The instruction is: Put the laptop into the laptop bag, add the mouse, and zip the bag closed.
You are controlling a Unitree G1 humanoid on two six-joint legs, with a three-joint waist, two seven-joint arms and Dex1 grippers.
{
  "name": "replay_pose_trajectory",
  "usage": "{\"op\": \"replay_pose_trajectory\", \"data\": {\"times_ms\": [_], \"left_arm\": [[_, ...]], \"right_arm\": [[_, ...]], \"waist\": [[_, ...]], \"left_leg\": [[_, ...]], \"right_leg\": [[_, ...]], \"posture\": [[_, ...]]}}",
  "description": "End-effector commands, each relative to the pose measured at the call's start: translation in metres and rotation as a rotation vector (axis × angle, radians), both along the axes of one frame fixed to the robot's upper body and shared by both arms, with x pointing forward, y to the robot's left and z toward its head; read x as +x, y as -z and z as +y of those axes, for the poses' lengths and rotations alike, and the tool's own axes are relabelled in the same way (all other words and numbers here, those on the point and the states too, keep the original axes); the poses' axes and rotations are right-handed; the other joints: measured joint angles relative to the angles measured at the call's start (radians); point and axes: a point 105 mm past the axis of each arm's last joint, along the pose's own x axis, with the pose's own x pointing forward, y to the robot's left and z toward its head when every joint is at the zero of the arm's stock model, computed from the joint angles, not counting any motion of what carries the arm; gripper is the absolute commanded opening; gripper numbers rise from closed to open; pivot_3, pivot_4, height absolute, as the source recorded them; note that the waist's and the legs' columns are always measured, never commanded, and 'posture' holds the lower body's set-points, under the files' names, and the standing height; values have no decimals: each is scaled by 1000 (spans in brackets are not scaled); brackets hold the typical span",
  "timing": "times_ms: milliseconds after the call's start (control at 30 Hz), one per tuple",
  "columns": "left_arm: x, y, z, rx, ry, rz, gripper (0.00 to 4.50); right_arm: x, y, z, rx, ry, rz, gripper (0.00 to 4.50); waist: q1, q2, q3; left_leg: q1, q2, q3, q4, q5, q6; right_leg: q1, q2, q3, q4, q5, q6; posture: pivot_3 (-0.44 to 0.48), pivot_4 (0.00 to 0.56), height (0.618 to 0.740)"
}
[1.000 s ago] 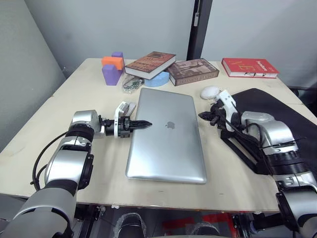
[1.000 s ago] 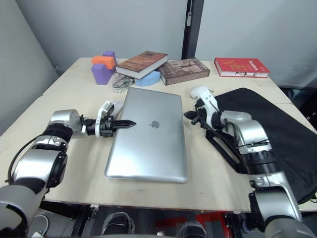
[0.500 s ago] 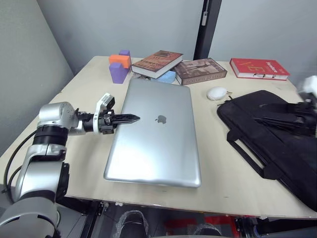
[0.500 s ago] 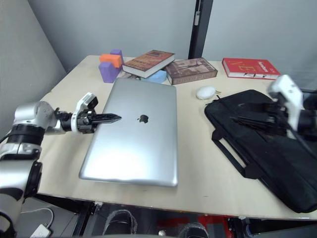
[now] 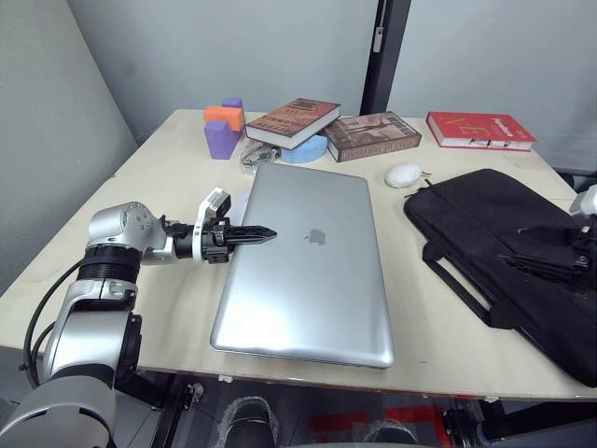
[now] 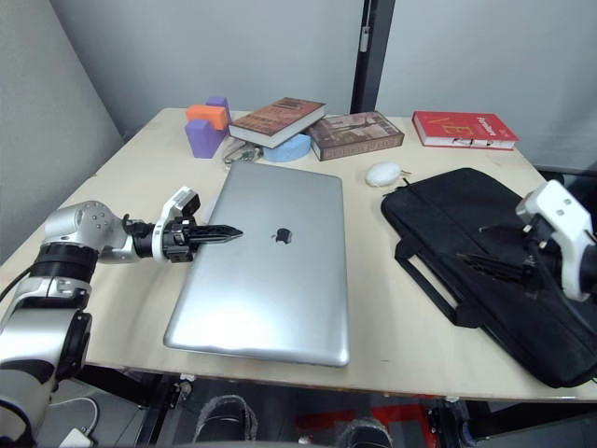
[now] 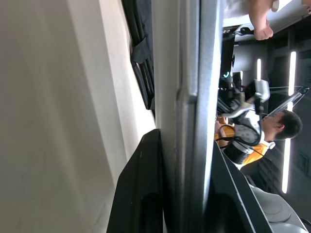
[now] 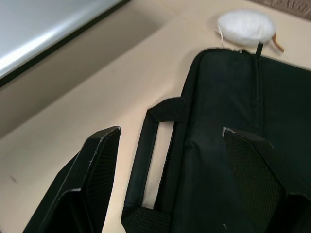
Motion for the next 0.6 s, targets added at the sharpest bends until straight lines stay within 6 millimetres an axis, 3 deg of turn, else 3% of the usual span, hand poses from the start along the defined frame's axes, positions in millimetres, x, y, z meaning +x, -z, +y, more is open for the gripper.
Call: {"op": "replay_pose_trajectory", "data": {"times_ms": [33, 200, 600], "left_arm": [[-2, -32, -3, -156, 26, -94, 293], [1, -32, -5, -173, 14, -89, 293], [5, -29, -10, -189, -12, -81, 293]], "right_arm": [[11, 5, -9, -21, 71, -41, 3523], [27, 22, -18, -71, 137, -39, 3523], [53, 66, -14, -146, 141, 28, 3523]], "waist": [[0, 0, 0], [1, 0, 0], [-2, 0, 0]], "left_leg": [[-1, 0, 0, 0, 0, 0], [-2, 0, 0, 0, 0, 0], [-3, -1, 0, 1, 1, 0]], "right_leg": [[-1, 0, 0, 0, 0, 0], [-2, 0, 0, 0, 0, 0], [-2, -1, 0, 1, 0, 0]], "posture": [[0, 150, 730], [0, 150, 730], [0, 150, 730]]}}
